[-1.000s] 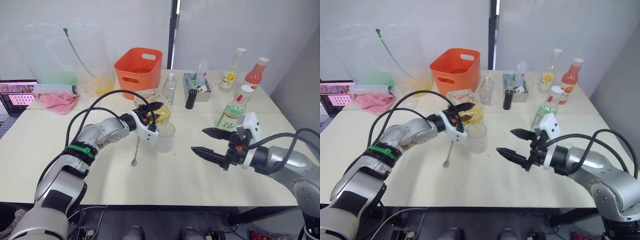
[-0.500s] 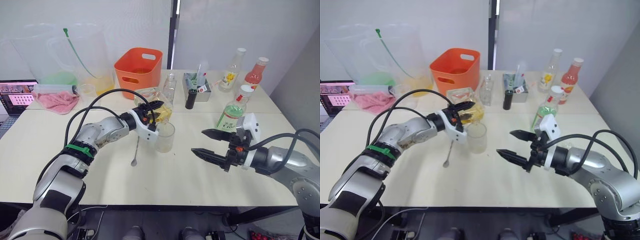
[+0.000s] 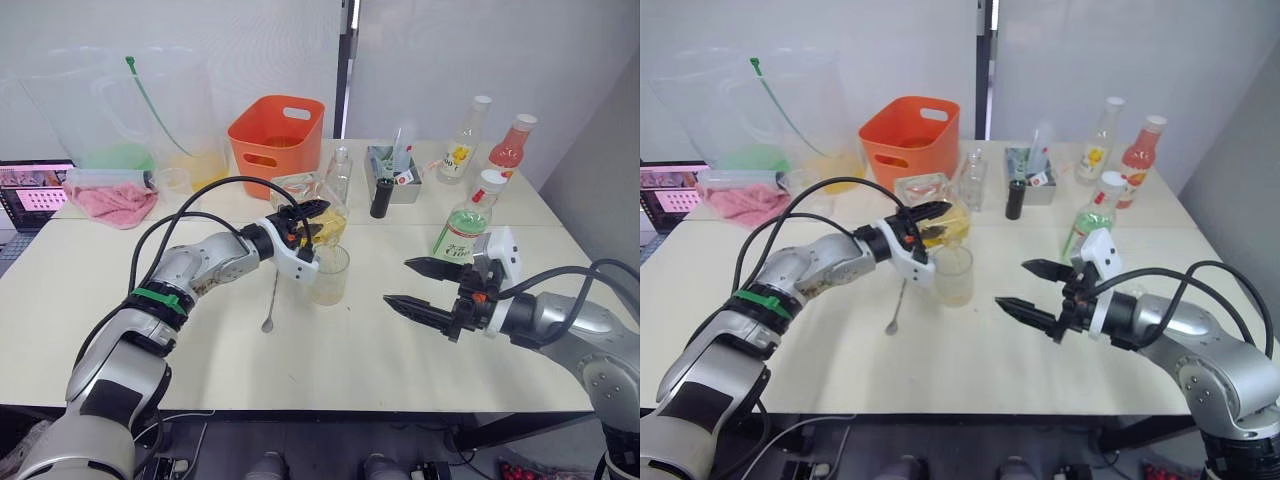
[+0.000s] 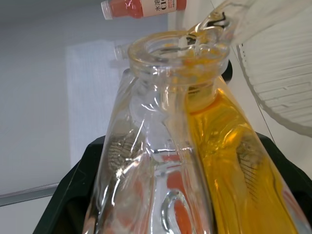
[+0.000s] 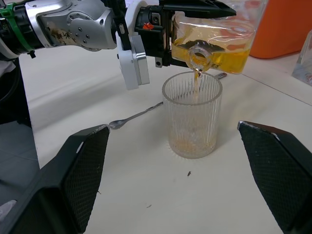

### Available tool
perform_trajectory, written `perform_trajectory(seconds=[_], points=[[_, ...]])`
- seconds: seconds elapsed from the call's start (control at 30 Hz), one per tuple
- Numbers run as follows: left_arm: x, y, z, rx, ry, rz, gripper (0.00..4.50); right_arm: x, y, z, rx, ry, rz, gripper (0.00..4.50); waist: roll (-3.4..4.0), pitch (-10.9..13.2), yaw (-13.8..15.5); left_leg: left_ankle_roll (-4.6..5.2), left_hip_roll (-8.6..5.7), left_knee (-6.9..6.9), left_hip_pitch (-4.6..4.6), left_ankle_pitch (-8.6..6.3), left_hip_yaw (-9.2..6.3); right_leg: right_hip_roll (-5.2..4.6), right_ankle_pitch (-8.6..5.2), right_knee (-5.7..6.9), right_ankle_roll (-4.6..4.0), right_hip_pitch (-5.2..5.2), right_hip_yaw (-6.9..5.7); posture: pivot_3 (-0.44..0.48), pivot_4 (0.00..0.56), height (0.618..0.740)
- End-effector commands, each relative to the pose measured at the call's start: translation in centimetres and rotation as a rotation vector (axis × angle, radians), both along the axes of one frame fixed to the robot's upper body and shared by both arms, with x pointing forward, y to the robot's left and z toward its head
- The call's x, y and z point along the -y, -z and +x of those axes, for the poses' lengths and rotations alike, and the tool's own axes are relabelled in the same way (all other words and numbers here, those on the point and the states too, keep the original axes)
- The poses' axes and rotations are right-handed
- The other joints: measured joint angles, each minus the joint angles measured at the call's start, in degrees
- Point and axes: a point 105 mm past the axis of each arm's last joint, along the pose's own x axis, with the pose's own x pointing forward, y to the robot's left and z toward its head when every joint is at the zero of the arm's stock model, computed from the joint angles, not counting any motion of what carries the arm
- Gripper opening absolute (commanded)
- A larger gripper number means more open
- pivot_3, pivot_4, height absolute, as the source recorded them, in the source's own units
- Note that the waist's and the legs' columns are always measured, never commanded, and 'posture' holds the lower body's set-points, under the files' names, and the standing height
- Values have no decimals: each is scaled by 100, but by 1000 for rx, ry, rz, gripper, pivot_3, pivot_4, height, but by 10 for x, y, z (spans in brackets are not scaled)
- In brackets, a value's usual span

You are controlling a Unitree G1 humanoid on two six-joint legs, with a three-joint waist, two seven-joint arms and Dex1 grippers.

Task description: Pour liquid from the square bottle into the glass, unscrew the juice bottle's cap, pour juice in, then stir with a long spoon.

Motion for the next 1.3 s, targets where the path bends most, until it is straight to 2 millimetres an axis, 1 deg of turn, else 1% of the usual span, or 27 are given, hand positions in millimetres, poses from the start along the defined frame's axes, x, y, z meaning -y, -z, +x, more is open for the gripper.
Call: perform_trajectory(seconds=[0.03,0.2,0.37,0.47,0.6,0.73,0.8,0.87,0.97,1.03,1.1,1.2,1.23,1.3], points=[[4,-51,-7,128,40,-93,2809,-2,-8,-2,46,-15,9,4473,0,0,3,0,0,0,0,0,0,0,0,0,0,0,0,0,150,740],[5,-47,-7,102,36,-94,2809,-2,-8,-2,43,-21,5,4473,0,0,0,0,0,0,0,0,0,0,0,0,0,0,0,0,150,740],[2,-47,-5,17,20,-159,2809,-2,-8,-1,43,-25,3,4473,0,0,-2,0,0,0,0,0,0,0,0,2,0,0,0,0,150,740],[-1,-42,-3,-49,10,-175,2809,-2,-8,0,44,-25,1,4473,0,0,-8,0,0,0,1,0,0,0,0,1,0,0,0,0,150,740],[-6,-51,-4,-122,21,-302,2809,-4,-10,3,44,-40,-4,4473,0,0,-20,0,0,1,1,0,0,0,0,2,0,0,0,0,150,740],[-2,-60,-12,-234,61,-434,2809,-5,-12,6,40,-50,-12,4473,0,0,-17,0,0,2,1,0,0,0,0,3,0,-1,0,0,150,740],[0,-64,-17,-327,84,-516,2809,-6,-13,8,40,-63,-16,4473,1,0,-18,0,0,4,0,0,-2,0,0,8,0,-1,0,0,150,740],[-2,-66,-20,-443,93,-628,2809,-7,-13,8,38,-80,-23,4473,1,0,-22,0,0,5,-1,0,-2,-1,0,12,0,-1,0,0,150,740],[-16,-75,-19,-542,67,-807,2809,-9,-13,9,33,-107,-26,4473,1,0,-30,0,1,8,0,0,-3,1,0,10,0,-1,0,0,150,740],[-38,-83,-12,-611,9,-980,2809,-12,-14,10,30,-132,-26,4473,1,0,-71,0,1,14,1,0,-4,1,0,9,0,-1,0,0,150,740],[-59,-86,-7,-659,-40,-1113,2809,-13,-16,11,31,-147,-29,4473,1,0,-141,0,5,18,4,0,-6,7,0,11,0,-1,0,0,150,740],[-102,-82,1,-742,-157,-1316,2809,-15,-17,13,33,-167,-33,4473,1,0,-220,1,8,17,16,1,-7,9,0,28,-1,-1,0,0,150,740],[-115,-80,4,-754,-201,-1376,2809,-16,-17,13,33,-174,-33,4473,1,0,-234,1,9,16,19,1,-7,9,0,32,-1,-1,0,0,150,740],[-138,-81,5,-733,-249,-1483,2809,-17,-17,13,31,-186,-33,4473,1,0,-246,1,10,17,19,1,-10,10,0,39,-1,-1,-1,0,150,740]])
